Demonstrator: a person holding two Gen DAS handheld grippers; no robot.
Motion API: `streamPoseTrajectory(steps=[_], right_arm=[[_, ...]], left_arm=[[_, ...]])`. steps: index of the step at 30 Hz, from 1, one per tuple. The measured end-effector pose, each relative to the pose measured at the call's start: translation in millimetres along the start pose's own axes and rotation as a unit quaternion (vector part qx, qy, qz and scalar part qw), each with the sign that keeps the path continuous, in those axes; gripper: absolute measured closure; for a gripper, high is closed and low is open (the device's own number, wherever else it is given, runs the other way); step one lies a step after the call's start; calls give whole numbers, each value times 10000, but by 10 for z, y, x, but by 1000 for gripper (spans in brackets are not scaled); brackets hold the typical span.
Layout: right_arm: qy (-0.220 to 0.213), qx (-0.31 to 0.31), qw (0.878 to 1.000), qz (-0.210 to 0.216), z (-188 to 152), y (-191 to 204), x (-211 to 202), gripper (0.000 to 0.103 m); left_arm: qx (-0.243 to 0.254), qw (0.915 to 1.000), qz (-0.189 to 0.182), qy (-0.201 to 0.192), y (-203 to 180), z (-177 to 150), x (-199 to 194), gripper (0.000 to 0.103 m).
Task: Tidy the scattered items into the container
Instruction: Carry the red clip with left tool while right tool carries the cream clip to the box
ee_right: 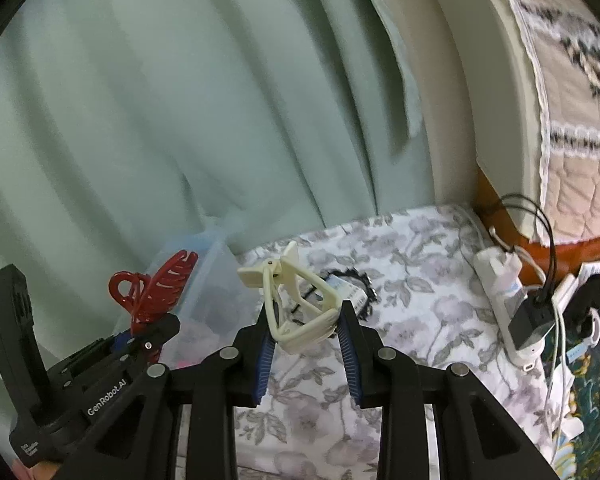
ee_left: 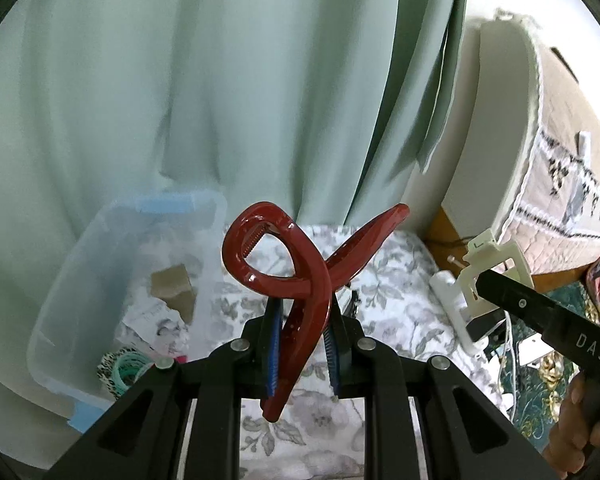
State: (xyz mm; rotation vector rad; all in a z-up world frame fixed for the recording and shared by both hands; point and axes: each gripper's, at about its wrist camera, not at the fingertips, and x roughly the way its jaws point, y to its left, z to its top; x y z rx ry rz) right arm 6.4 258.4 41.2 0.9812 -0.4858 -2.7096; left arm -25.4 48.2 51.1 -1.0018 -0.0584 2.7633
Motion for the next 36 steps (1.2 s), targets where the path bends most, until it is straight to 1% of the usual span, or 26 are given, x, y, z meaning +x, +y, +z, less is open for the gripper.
streamPoseTrajectory(steps=[9, 16, 24, 36], right_arm=[[-358, -360, 9987, 94, 81, 366, -315, 70], [-523, -670, 9961, 223, 94, 674, -443, 70], [-544, -966, 9933, 332, 80, 973, -480, 70], [-359, -1351, 9893, 414, 80, 1341, -316, 70]], left_arm=[[-136, 9988, 5, -476, 165, 119, -396, 83], [-304, 9971, 85, -686, 371, 141, -598, 83], [-543, 9951, 196, -802, 640, 143, -701, 83], [-1005, 9906, 332, -862, 1147, 117, -684, 83]])
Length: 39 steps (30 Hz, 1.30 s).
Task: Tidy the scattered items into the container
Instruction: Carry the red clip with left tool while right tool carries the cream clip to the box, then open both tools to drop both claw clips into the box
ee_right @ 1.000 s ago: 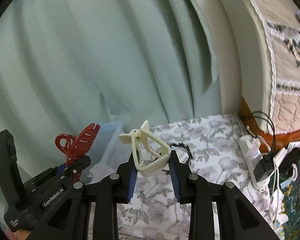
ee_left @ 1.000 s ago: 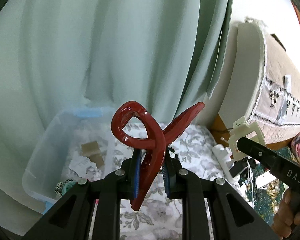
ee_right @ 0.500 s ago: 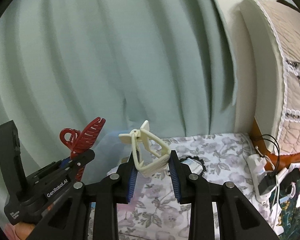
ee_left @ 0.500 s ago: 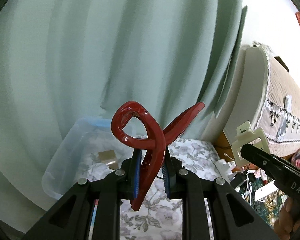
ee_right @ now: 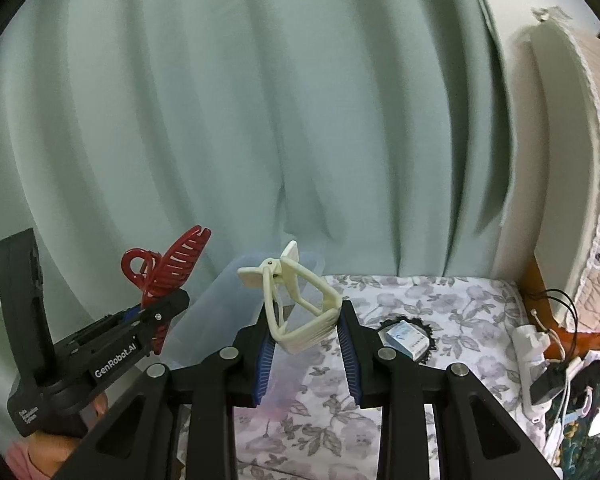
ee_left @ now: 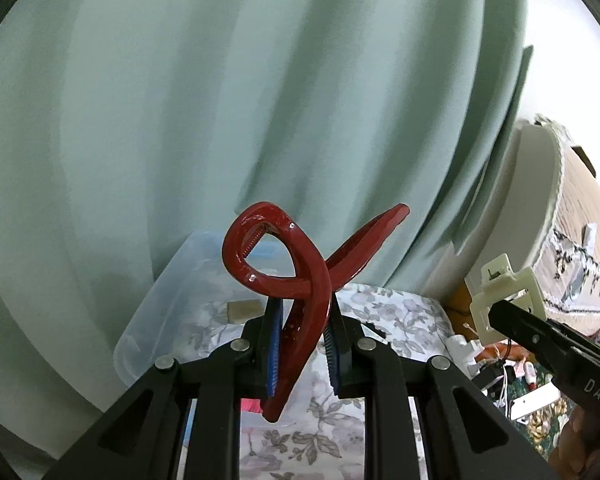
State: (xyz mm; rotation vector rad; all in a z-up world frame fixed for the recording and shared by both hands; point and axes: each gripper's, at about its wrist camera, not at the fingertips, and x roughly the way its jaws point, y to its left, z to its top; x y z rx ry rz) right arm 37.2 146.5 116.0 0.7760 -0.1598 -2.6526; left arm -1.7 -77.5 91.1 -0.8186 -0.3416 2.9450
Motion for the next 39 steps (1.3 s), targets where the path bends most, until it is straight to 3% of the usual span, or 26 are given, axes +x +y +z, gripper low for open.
streamPoseTrajectory(steps=[23, 32, 39], right_arm=[[811, -575, 9949, 168, -166, 438, 731, 70], [1164, -670, 9907, 234, -274, 537, 1031, 70], [1472, -662, 9865, 283, -369, 617, 1257, 70]], left_arm=[[-818, 9954, 236, 435, 745, -122, 355, 83], [-942, 9929, 273, 667, 729, -320, 312, 83], [-974, 9914, 315, 819, 800, -289, 402, 83]])
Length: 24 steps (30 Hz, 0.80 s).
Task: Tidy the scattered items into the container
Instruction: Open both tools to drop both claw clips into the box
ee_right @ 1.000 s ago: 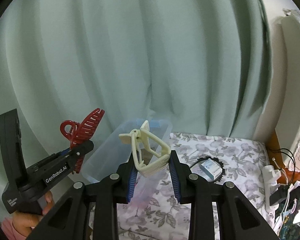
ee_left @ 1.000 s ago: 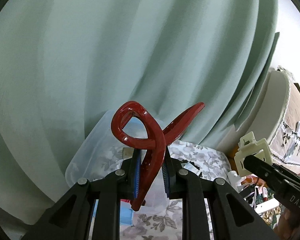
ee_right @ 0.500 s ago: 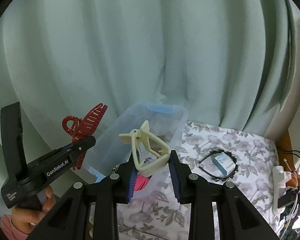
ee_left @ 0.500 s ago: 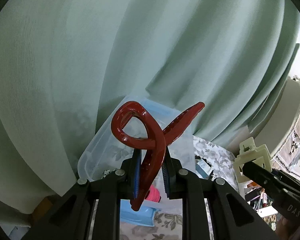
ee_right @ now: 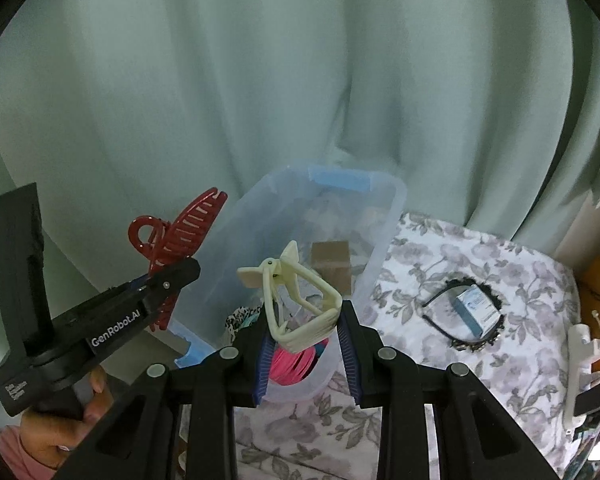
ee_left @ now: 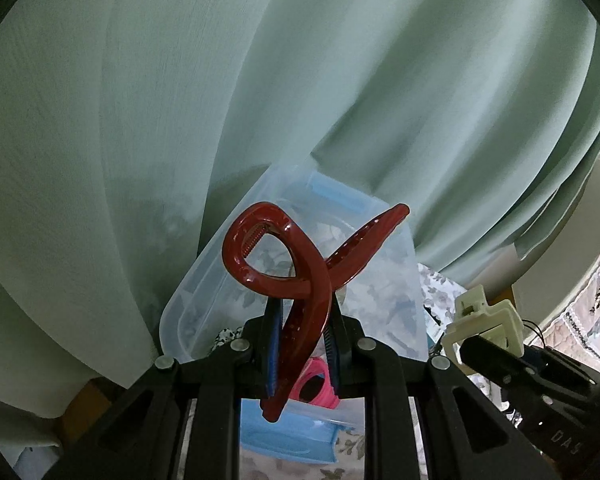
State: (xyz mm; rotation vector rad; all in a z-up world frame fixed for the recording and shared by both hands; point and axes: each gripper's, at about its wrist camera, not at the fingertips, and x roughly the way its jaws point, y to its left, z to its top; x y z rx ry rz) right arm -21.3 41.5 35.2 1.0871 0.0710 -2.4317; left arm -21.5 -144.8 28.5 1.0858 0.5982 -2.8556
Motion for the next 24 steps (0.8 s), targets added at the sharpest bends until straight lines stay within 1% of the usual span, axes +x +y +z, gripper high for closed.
streamPoseTrajectory(steps=[2, 4, 7, 8, 10, 11, 12, 14, 15, 16, 21, 24], right_arm=[[41, -8, 10000, 8, 3, 7, 55, 70], [78, -9, 10000, 26, 5, 21, 102, 70], [136, -42, 9999, 35, 0, 31, 174, 70], [154, -51, 9999, 42, -5, 39, 195, 70], [181, -66, 9998, 42, -10, 52, 228, 70], [200, -79, 9998, 35, -12, 57, 246, 70], [221, -92, 9997, 26, -15, 62, 263, 68], [230, -86, 9997, 25, -20, 62, 283, 62], [226, -77, 9997, 31, -22, 60, 288, 55], [218, -68, 9997, 36, -23, 60, 288, 52], [207, -28, 9998, 30, -29, 56, 279, 51], [225, 18, 9997, 36, -42, 36, 282, 51]], left_arm=[[12, 10000, 15, 13, -6, 8, 2, 83], [-5, 10000, 12, 26, 126, -12, -46, 83], [-28, 10000, 1, 80, 118, -23, 64, 83], [-35, 9999, 0, 95, 118, -27, 86, 81], [-57, 9999, -14, 116, 125, -35, 141, 72], [-61, 9999, -28, 98, 122, -35, 147, 61], [-64, 9999, -41, 76, 117, -34, 149, 56], [-70, 9999, -68, 33, 108, -33, 154, 53], [-53, 10000, -71, 14, 88, -21, 118, 52], [-31, 10000, -65, 6, 78, -17, 100, 51], [-25, 10000, -17, 65, 38, -10, 115, 51], [-25, 10000, 15, 81, 53, -4, 51, 50]])
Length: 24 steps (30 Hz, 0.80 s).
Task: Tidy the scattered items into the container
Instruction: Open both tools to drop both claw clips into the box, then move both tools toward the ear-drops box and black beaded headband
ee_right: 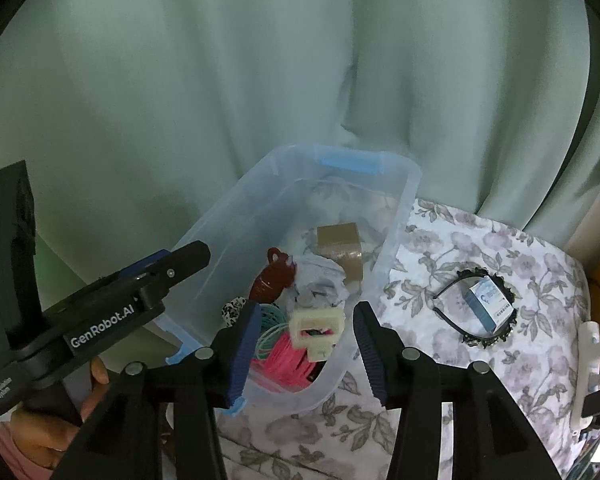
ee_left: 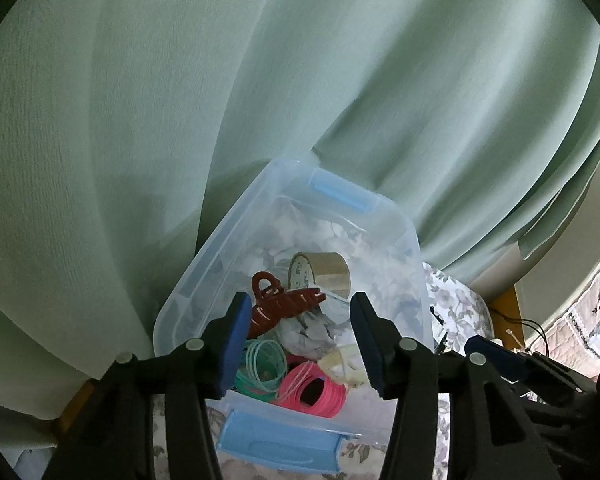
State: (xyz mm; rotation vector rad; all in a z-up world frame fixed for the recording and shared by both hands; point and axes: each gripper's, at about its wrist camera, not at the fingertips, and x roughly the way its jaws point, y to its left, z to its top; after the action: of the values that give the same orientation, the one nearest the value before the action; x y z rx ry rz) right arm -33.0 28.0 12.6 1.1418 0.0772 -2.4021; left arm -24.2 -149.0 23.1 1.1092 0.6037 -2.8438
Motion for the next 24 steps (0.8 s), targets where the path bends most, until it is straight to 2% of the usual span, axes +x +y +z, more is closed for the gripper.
streamPoseTrajectory(steps=[13, 24], right_arm=[[-117, 183, 9998, 35, -60, -83, -162, 51], [-443, 297, 9985, 111, -145, -140, -503, 51]], left_arm=[[194, 9997, 72, -127, -199, 1, -166, 50], [645, 9972, 70, -360, -565, -49, -464, 50]])
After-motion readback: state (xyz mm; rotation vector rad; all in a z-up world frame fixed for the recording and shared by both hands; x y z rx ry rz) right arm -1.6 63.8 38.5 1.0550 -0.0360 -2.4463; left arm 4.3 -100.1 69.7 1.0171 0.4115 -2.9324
